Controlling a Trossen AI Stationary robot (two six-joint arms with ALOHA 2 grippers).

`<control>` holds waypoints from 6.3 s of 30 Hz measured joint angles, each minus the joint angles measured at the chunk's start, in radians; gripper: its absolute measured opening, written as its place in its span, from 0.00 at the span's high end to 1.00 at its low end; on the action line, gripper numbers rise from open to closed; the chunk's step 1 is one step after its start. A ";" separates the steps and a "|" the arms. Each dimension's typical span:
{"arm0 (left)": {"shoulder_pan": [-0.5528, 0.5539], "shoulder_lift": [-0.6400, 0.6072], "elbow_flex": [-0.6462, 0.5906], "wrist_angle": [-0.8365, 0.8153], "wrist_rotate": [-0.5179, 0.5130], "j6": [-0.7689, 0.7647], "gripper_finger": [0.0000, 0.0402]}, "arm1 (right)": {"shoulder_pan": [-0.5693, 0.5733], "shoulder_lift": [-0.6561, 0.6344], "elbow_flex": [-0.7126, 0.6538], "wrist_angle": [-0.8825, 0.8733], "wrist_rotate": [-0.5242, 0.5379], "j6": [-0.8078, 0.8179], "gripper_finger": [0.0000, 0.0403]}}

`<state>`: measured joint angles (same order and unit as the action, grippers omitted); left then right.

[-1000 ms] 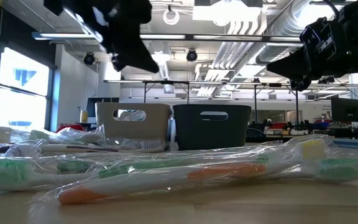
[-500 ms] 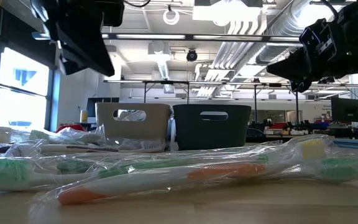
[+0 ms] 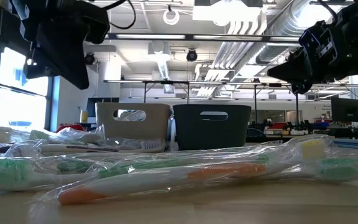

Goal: Pick & Place Toothbrushes
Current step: Put the orange toothbrush into the transparent bin

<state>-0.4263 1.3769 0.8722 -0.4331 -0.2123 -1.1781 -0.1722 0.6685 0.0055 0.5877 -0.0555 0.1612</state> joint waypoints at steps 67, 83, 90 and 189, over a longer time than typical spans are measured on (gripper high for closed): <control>0.002 0.002 -0.228 -0.269 -0.225 0.205 0.66 | 0.000 0.000 0.000 -0.039 0.004 0.003 0.99; 0.001 0.000 -0.287 -0.197 -0.196 0.205 0.66 | 0.000 0.000 0.000 -0.039 0.004 0.003 0.99; 0.002 0.001 -0.288 -0.187 -0.148 0.205 0.76 | 0.000 0.000 0.000 -0.039 0.004 0.003 0.99; 1.005 0.025 0.098 0.517 0.162 0.859 0.95 | 0.000 0.002 0.035 -0.182 0.108 0.042 0.99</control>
<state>0.5783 1.4017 0.9704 0.0844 -0.0499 -0.3188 -0.1726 0.6708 0.0408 0.4057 0.0528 0.2035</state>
